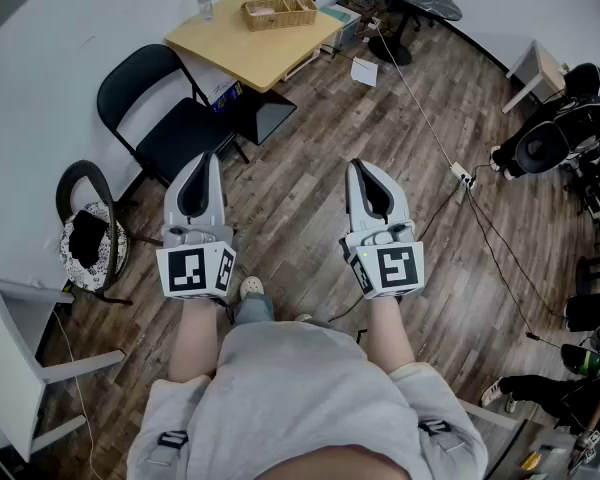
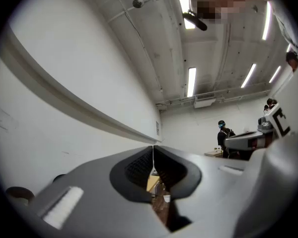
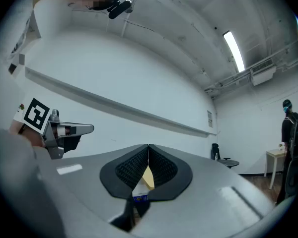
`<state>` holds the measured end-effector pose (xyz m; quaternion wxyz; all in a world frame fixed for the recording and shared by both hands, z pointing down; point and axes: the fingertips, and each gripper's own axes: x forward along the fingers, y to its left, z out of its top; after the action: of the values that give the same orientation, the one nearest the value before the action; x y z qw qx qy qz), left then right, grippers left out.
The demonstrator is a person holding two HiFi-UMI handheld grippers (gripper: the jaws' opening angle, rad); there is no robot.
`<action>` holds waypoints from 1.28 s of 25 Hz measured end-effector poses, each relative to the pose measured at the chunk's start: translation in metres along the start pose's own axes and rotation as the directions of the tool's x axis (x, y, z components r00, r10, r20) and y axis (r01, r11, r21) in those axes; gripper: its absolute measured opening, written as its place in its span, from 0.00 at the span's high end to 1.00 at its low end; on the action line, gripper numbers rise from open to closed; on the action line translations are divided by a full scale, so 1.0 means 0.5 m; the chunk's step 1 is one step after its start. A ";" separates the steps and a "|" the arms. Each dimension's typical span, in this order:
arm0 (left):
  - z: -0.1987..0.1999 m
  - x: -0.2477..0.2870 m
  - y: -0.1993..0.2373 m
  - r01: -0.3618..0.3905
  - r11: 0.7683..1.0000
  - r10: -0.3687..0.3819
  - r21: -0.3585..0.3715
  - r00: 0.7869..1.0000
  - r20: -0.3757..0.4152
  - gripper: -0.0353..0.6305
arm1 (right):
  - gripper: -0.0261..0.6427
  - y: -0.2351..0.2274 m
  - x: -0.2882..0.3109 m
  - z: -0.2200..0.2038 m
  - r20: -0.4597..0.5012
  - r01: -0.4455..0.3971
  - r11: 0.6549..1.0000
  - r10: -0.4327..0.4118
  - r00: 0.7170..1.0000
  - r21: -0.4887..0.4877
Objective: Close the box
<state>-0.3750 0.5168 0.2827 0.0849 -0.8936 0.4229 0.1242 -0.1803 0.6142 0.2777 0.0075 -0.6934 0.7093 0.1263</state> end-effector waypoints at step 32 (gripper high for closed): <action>-0.031 0.195 0.225 0.069 0.997 -0.068 -0.021 0.997 0.049 0.85 | 0.95 0.037 0.247 -0.009 0.066 0.137 0.990 -0.138 0.988 0.022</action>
<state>-0.4002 0.3706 0.2634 0.0893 -0.9051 0.3886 0.1474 -0.2026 0.4924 0.2623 0.0461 -0.7359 0.6603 0.1424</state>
